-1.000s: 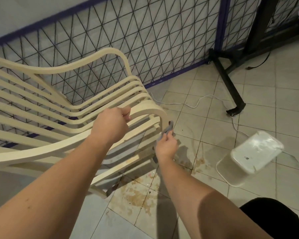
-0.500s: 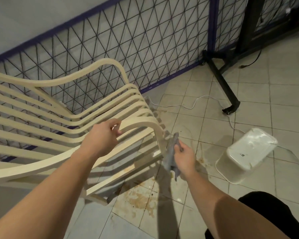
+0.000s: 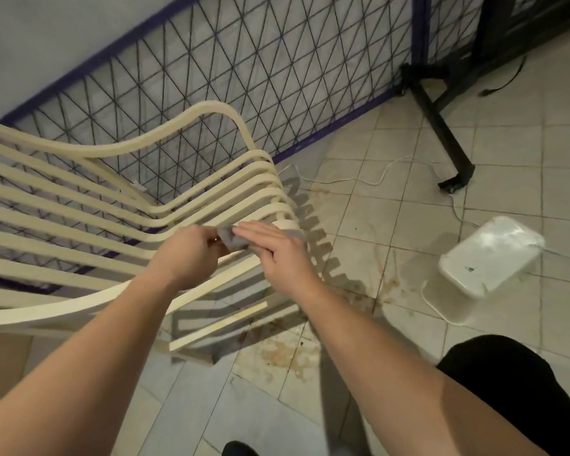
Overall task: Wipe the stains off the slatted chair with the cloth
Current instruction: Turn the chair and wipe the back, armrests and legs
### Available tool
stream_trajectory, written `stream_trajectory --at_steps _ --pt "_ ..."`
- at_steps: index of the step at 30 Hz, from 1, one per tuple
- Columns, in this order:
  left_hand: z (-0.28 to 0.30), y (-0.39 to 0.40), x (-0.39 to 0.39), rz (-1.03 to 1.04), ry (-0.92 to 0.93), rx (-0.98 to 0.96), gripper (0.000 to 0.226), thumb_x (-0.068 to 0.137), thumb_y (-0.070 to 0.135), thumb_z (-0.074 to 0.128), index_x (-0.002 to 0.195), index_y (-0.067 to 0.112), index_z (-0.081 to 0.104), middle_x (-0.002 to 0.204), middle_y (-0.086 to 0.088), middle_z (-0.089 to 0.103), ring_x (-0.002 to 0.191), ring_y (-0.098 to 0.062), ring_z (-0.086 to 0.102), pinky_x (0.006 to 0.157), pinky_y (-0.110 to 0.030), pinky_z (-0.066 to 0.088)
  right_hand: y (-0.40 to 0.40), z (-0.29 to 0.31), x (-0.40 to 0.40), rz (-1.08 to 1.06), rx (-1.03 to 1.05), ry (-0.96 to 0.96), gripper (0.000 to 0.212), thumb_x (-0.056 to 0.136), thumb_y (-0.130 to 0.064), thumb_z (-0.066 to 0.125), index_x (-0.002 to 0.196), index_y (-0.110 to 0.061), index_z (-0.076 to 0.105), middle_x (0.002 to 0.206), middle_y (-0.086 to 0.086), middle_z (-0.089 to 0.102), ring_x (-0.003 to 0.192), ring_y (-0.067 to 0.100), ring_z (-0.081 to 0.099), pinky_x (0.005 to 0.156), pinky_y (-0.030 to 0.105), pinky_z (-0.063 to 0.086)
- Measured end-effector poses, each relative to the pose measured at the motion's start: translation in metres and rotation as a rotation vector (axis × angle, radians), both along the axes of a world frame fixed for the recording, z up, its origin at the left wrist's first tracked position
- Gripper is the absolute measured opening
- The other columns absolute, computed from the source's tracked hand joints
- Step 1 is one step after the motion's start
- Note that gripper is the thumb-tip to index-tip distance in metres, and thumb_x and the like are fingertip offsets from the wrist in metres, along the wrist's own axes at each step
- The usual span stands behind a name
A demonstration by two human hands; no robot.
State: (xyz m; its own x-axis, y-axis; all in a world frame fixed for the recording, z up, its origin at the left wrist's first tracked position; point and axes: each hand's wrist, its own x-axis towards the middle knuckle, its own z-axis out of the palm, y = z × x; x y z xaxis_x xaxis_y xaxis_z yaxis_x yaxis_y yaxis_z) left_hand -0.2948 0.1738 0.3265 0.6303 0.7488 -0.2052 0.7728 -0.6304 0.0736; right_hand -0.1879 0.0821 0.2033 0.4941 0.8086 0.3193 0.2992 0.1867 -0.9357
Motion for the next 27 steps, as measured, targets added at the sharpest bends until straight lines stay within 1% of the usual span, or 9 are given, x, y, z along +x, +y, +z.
stream_trajectory --at_steps 3,5,7,12,14,16,20,23,27 --pt "-0.001 -0.001 -0.001 0.015 0.001 -0.015 0.023 0.101 0.024 0.057 0.082 0.015 0.067 0.072 -0.002 0.065 0.066 -0.021 0.054 0.058 -0.033 0.042 -0.012 -0.026 -0.006 -0.086 -0.038 0.202 0.051 0.094 0.009 0.048 0.132 -0.022 0.062 0.135 -0.015 0.057 0.129 0.005 0.052 0.114 0.021 0.034" --pt "0.000 0.000 0.001 0.057 0.016 -0.067 0.030 0.101 0.023 0.058 0.072 0.020 0.063 0.066 -0.002 0.059 0.059 -0.019 0.047 0.055 -0.031 0.037 -0.026 -0.048 0.003 -0.074 -0.246 0.416 0.043 0.101 -0.006 0.050 0.137 -0.029 0.057 0.131 -0.020 0.054 0.121 0.011 0.058 0.103 0.020 0.044" --pt "0.002 0.002 0.002 0.071 0.021 -0.078 0.030 0.100 0.025 0.060 0.070 0.025 0.064 0.066 0.002 0.060 0.059 -0.018 0.047 0.055 -0.030 0.039 -0.044 -0.085 0.015 -0.068 -0.446 0.481 0.037 0.103 -0.014 0.050 0.138 -0.023 0.057 0.133 -0.010 0.059 0.123 0.015 0.056 0.100 0.018 0.039" --pt "-0.002 -0.001 0.001 0.074 0.023 -0.029 0.019 0.101 0.027 0.059 0.091 0.021 0.074 0.087 -0.006 0.067 0.066 -0.024 0.056 0.059 -0.035 0.045 -0.083 -0.138 0.033 -0.554 -0.449 0.906 0.033 0.103 -0.010 0.044 0.133 -0.005 0.059 0.127 0.012 0.063 0.127 0.033 0.054 0.094 0.020 0.037" --pt "-0.003 -0.002 0.001 0.055 0.023 0.008 0.020 0.101 0.028 0.059 0.100 0.014 0.073 0.094 -0.011 0.068 0.073 -0.028 0.059 0.064 -0.039 0.049 -0.076 -0.119 0.042 -0.546 -0.409 0.836 0.034 0.104 -0.013 0.044 0.135 -0.012 0.059 0.122 0.001 0.065 0.124 0.025 0.056 0.099 0.022 0.040" --pt "-0.003 -0.003 0.002 0.056 0.010 0.017 0.019 0.101 0.028 0.059 0.101 0.015 0.072 0.093 -0.013 0.069 0.071 -0.028 0.058 0.063 -0.039 0.049 -0.061 -0.086 0.045 -0.400 -0.369 0.689 0.037 0.104 -0.020 0.046 0.140 -0.023 0.055 0.136 -0.008 0.058 0.127 0.011 0.053 0.108 0.028 0.040" --pt "-0.007 -0.007 0.002 0.074 0.014 0.041 0.019 0.102 0.027 0.057 0.096 0.014 0.069 0.082 -0.011 0.066 0.064 -0.025 0.051 0.056 -0.034 0.039 -0.031 -0.036 0.018 -0.006 -0.221 0.559 0.041 0.103 -0.018 0.049 0.139 -0.036 0.053 0.140 -0.020 0.049 0.093 -0.023 0.055 0.087 0.008 0.048" --pt "-0.010 -0.009 0.003 0.078 -0.021 0.072 0.012 0.101 0.026 0.059 0.091 0.032 0.062 0.081 -0.006 0.067 0.072 -0.024 0.054 0.064 -0.036 0.040 -0.019 -0.057 -0.004 -0.033 -0.160 0.597 0.043 0.102 -0.014 0.051 0.138 -0.035 0.054 0.134 -0.024 0.054 0.115 -0.013 0.051 0.098 0.006 0.040" --pt "-0.010 -0.008 0.004 0.068 -0.019 0.059 0.013 0.101 0.025 0.059 0.091 0.032 0.061 0.072 0.008 0.057 0.067 -0.011 0.049 0.057 -0.033 0.037 -0.034 -0.108 -0.005 -0.129 -0.423 0.600 0.038 0.101 -0.022 0.055 0.139 -0.023 0.054 0.116 -0.002 0.072 0.082 0.002 0.060 0.068 0.009 0.045"
